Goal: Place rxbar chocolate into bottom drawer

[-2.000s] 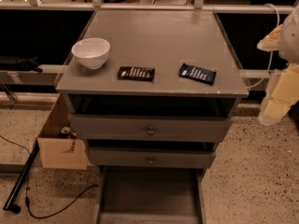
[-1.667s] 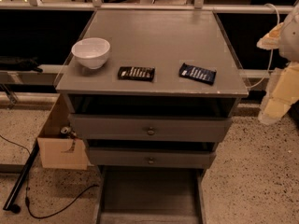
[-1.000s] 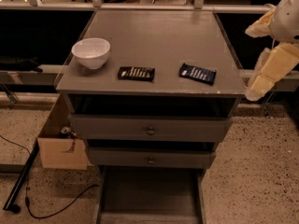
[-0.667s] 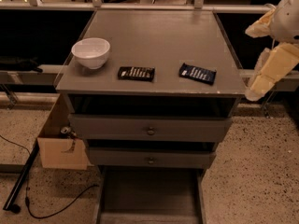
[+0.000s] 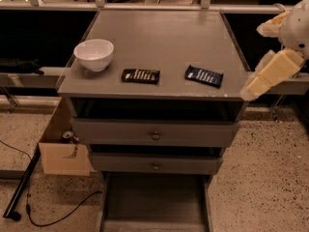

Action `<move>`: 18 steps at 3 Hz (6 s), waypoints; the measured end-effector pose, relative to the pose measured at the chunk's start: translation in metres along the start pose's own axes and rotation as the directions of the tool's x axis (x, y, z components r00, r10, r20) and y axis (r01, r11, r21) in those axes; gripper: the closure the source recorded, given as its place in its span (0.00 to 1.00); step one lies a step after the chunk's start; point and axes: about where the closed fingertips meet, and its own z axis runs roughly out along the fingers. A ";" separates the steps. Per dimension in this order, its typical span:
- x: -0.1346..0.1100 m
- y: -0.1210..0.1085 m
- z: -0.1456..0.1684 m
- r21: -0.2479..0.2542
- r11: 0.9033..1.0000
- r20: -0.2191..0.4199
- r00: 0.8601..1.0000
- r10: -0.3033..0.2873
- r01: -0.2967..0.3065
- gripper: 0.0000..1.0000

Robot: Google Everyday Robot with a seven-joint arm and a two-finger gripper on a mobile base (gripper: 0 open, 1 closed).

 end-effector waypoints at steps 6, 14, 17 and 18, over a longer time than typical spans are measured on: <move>-0.059 -0.069 0.118 0.000 1.000 0.119 0.992 0.030 -0.030 0.00; -0.108 -0.049 0.282 -0.271 0.963 0.103 0.995 0.018 0.011 0.04; -0.108 -0.049 0.282 -0.271 0.963 0.103 0.995 0.018 0.011 0.73; -0.108 -0.049 0.282 -0.271 0.963 0.103 0.995 0.018 0.011 0.96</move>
Offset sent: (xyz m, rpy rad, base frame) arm 0.0743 0.0576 -0.0096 0.1151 -0.1178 -0.0309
